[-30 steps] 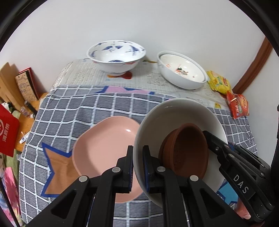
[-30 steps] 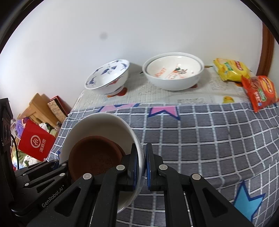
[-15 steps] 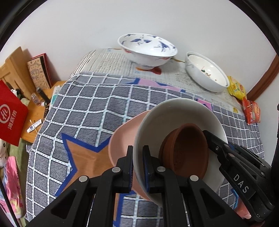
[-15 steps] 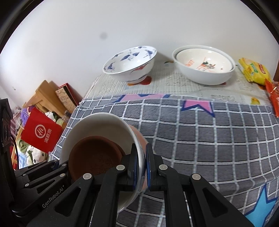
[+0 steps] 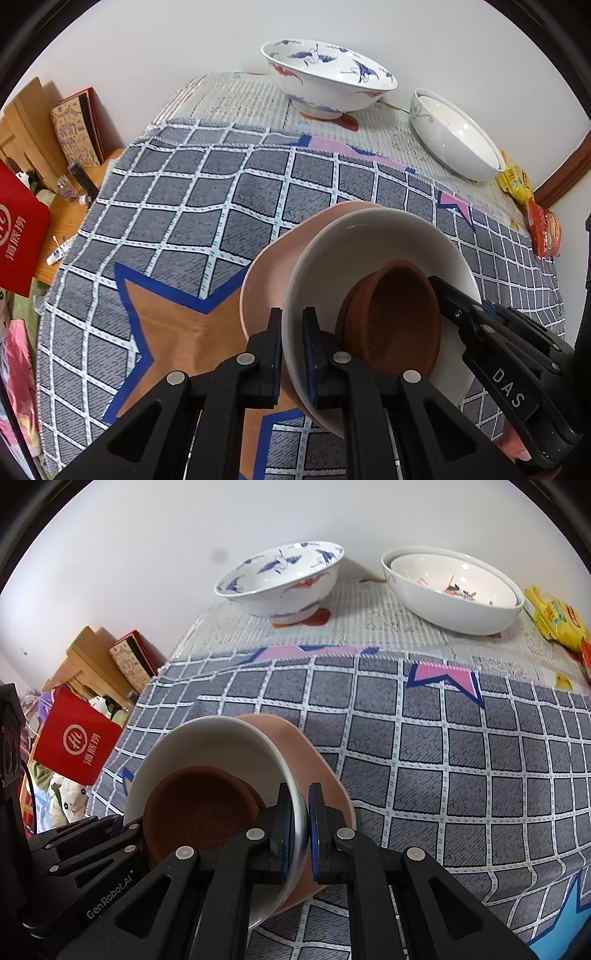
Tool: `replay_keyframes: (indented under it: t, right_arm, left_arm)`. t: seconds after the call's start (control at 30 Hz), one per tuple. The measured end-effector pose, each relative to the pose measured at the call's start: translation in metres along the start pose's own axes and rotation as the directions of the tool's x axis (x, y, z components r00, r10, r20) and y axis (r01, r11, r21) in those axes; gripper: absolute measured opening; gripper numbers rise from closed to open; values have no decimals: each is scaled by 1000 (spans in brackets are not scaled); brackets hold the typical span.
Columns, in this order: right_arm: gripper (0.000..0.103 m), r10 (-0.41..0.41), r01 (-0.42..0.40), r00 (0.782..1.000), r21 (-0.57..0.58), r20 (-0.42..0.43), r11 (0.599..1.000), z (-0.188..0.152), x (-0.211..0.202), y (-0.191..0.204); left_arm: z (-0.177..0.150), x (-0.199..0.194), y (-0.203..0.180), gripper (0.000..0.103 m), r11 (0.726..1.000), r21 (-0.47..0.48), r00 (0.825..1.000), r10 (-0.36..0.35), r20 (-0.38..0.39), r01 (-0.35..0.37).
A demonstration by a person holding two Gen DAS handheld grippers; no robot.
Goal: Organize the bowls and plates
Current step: 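Lower the white bowl onto the pink plate stack with both grippers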
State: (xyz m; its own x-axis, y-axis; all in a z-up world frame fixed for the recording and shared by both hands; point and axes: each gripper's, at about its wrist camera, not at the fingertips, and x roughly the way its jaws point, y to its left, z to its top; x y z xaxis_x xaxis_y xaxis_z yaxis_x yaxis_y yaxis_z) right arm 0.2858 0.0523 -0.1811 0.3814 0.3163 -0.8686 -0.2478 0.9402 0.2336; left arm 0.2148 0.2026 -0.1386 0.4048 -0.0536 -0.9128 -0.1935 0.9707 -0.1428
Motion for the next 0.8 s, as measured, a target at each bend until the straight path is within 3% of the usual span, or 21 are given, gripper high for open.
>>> replay_keyframes:
  t: [0.8]
  right_arm:
    - [13,-3,3,1000,-35,-10,999,1,4,-3]
  left_arm:
    - [0,-3,3,13,1000,4,1000,-26,5,26]
